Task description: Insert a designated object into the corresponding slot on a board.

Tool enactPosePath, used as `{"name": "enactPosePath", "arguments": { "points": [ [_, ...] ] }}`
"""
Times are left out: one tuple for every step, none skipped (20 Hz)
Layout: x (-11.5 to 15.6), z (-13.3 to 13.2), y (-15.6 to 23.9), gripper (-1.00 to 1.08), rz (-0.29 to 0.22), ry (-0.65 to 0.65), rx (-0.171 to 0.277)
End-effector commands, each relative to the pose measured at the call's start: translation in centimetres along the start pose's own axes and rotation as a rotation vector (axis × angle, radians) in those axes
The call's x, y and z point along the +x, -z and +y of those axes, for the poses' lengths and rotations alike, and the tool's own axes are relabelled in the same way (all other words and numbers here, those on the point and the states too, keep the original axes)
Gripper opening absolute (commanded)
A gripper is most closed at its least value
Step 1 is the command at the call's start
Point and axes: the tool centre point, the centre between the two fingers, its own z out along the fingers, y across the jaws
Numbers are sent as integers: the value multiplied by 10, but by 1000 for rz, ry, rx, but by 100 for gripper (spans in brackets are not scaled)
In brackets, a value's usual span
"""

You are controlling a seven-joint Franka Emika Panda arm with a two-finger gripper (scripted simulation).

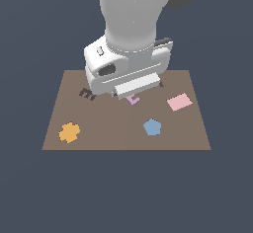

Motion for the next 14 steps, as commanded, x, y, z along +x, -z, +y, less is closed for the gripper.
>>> {"name": "enactPosePath", "arguments": {
  "points": [
    [-1, -3, -13, 100, 1, 73, 0],
    [-1, -4, -18, 100, 1, 98, 0],
    [-1, -5, -22, 100, 1, 122, 0],
    [-2, -5, -26, 100, 1, 144, 0],
    [-2, -6, -30, 100, 1, 165, 0],
    [-2, -7, -33, 100, 1, 184, 0],
    [-3, -7, -37, 100, 1, 202, 0],
    [-3, -8, -40, 100, 0, 218, 0],
    [-3, -8, -42, 100, 0, 233, -1],
    [-3, -9, -45, 100, 0, 246, -1],
    [-4, -9, -47, 100, 0, 257, -1],
    [-4, -9, -48, 100, 0, 267, -1],
    [-4, -10, -50, 100, 0, 274, -1],
    [-4, -10, -51, 100, 0, 280, -1]
  ]
}}
